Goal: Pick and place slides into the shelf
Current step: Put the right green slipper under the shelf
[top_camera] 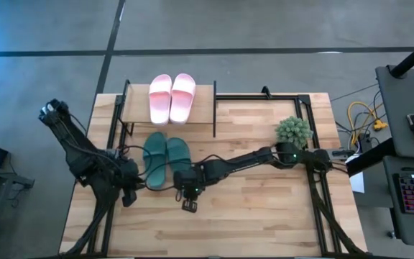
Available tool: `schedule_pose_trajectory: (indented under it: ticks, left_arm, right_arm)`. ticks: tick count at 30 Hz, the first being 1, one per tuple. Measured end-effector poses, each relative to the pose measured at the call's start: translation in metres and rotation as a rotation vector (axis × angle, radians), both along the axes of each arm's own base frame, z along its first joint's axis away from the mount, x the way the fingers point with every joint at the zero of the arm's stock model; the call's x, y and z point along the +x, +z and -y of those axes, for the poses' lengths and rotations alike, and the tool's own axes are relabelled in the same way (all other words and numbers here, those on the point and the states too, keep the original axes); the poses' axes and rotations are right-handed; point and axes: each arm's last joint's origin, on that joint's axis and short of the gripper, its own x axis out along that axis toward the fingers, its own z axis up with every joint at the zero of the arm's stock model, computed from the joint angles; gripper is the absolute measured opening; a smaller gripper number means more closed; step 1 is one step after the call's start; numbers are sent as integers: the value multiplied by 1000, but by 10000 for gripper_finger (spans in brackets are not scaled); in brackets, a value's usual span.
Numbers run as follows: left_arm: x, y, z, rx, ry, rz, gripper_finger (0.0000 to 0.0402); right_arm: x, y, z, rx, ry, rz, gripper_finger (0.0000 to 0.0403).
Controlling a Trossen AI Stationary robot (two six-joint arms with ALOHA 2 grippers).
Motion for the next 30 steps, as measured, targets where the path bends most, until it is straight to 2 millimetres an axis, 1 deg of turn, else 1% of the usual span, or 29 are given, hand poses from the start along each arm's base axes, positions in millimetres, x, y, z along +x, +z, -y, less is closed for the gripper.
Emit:
schedule_pose_trajectory:
  ticks: [5,7,10,15,19,27,30]
  left_arm:
    - [-1,-2,4,-9,8,-7,76]
    - [0,-3,5,-2,8,-12,76]
    - [1,-4,6,6,9,-18,76]
    - [3,-6,8,16,10,-26,76]
    - [3,-6,8,14,12,-26,76]
    - [3,-6,8,5,30,-22,76]
    - [3,-6,8,14,37,-11,76]
  right_arm:
    - [-5,-18,8,-22,1,-46,9]
    - [-5,-22,12,-24,-3,-49,9]
    - [-1,-23,18,-19,-15,-8,8]
    - [9,-17,32,-8,-44,93,8]
    - [12,-18,51,-48,-86,106,8]
    - [11,-29,104,-105,-181,102,8]
    - [11,-32,120,-106,-213,109,9]
